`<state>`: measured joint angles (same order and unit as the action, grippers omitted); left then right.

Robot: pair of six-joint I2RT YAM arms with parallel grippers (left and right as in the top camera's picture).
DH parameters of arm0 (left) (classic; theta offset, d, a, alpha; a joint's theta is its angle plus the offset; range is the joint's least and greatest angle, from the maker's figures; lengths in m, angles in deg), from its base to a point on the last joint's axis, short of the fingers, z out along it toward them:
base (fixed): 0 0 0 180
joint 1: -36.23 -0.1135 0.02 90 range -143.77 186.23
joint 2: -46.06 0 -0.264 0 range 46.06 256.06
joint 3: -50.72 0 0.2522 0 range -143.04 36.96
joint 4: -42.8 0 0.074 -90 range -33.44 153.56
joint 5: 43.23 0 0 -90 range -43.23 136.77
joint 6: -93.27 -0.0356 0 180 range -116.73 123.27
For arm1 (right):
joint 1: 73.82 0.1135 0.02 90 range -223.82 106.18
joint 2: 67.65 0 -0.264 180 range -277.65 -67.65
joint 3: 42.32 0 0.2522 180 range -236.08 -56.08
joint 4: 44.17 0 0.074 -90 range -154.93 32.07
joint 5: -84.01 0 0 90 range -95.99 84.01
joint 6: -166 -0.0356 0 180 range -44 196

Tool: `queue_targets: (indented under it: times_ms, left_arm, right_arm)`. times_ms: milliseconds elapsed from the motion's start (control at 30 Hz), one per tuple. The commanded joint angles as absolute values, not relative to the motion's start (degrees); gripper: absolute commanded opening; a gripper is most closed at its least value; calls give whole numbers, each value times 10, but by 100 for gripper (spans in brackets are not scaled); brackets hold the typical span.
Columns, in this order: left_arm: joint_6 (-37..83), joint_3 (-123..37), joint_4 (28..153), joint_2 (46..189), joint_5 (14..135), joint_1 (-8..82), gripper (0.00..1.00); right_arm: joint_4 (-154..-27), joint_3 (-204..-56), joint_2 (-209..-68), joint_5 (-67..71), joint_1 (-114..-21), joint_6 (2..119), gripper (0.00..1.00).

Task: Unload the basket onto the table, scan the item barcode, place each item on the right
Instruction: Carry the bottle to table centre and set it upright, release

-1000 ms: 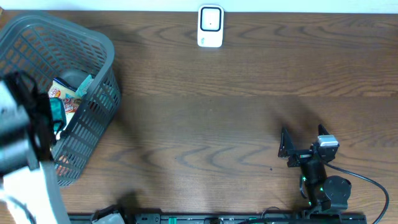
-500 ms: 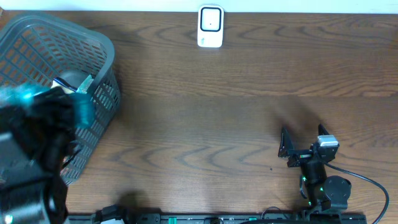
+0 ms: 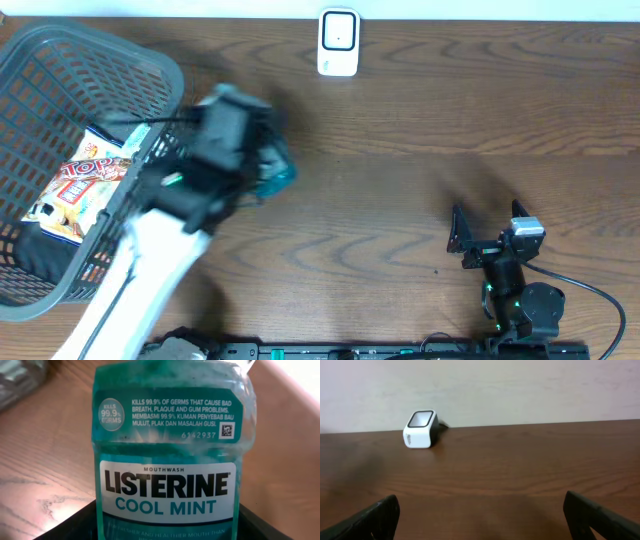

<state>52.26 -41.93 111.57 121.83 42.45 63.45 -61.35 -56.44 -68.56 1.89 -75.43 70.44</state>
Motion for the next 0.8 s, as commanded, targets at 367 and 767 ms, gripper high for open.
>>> queue_targets:
  times_ms: [367,767]
  left_arm:
    - [496,-429,1011,1536,343,807,44]
    - [516,-429,915,1579,342,831,45]
  right_arm:
    - [-616,-564,-684,16,-749,709,99]
    - [-616,-564,-684,16,-749,709,99]
